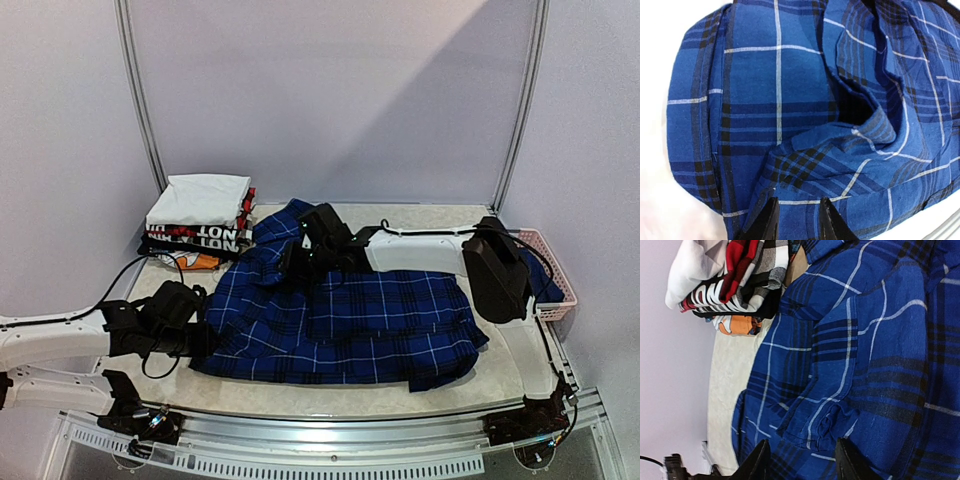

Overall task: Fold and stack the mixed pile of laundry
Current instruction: Adjust the 1/3-folded tank top at the center of the board.

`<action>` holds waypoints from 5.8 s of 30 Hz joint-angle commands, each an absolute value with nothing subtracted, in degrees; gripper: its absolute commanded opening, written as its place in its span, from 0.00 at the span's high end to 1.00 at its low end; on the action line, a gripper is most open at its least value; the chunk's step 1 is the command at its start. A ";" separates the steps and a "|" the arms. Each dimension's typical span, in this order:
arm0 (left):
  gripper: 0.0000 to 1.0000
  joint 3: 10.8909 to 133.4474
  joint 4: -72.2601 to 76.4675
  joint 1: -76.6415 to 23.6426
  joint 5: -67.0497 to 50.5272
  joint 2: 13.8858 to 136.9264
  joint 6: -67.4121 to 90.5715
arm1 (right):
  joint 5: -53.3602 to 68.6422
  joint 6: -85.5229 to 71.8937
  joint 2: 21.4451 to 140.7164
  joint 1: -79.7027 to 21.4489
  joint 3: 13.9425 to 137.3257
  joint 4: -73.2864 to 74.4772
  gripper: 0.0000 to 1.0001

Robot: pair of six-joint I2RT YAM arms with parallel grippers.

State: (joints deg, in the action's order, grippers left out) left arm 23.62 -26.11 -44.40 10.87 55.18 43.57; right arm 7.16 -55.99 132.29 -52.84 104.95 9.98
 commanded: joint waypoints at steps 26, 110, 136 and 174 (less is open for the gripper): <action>0.72 22.24 -23.33 -46.49 12.56 55.69 43.15 | -8.32 -17.30 147.48 -59.01 136.85 38.12 0.35; 0.73 21.46 -21.26 -46.67 13.01 59.18 43.33 | -14.02 -18.44 149.55 -59.92 126.30 26.65 0.58; 0.73 21.06 -20.34 -46.67 12.82 59.76 43.33 | -19.54 -19.39 153.38 -61.05 129.89 30.02 0.60; 0.74 20.73 -17.84 -46.75 13.59 63.96 43.54 | -21.03 -26.80 125.53 -59.24 109.45 24.04 0.97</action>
State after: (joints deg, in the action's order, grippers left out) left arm 21.58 -19.03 -46.00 12.71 63.16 43.24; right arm -22.44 -22.37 130.10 -60.58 114.02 25.19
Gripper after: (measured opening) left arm 0.264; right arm 0.026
